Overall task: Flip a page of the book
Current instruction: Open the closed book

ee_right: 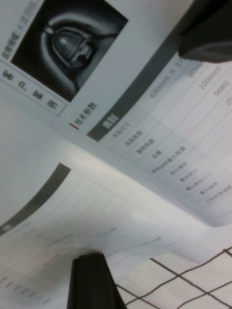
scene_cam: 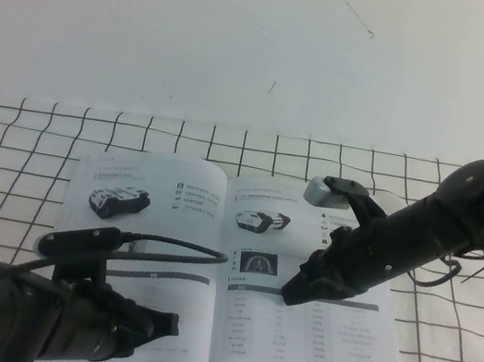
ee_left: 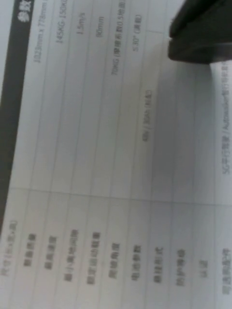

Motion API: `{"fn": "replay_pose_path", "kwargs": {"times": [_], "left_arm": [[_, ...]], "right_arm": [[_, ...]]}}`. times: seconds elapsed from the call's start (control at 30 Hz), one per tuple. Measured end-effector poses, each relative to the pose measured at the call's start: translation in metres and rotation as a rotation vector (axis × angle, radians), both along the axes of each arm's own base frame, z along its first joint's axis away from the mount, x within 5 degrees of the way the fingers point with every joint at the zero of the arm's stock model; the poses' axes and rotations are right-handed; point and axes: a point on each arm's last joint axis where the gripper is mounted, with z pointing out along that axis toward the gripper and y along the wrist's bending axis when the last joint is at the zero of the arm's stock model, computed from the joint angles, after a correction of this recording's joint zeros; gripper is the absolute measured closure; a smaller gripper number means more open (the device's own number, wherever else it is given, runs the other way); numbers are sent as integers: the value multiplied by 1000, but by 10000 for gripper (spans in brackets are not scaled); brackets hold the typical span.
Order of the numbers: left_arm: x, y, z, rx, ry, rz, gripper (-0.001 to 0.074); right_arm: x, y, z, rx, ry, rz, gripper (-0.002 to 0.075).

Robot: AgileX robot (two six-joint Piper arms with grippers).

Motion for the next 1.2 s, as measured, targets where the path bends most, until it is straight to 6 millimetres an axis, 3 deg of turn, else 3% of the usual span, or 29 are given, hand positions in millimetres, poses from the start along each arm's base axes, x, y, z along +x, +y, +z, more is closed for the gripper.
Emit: {"fn": "replay_pose_path", "kwargs": {"times": [0.17,0.27,0.57,0.7,0.83,1.0,1.2], "left_arm": [[3,-1,-4,18,4,-50,737],[2,-2,3,12,-27,-88,737],[1,-7,81,-139,-290,-165,737],[15,-17,98,-163,-344,-191,737],[33,-28,85,-131,-314,-213,737],[50,-30,44,-9,-224,-191,737],[56,-35,3,50,-115,-223,737]], "right_arm": [[0,0,-2,-5,23,-21,724],[0,0,-2,-5,26,-24,724],[0,0,-2,-5,29,-24,725],[0,0,-2,-5,29,-24,725],[0,0,-2,-5,30,-25,725],[0,0,-2,-7,29,-32,725],[0,0,-2,-7,29,-33,725]]}}
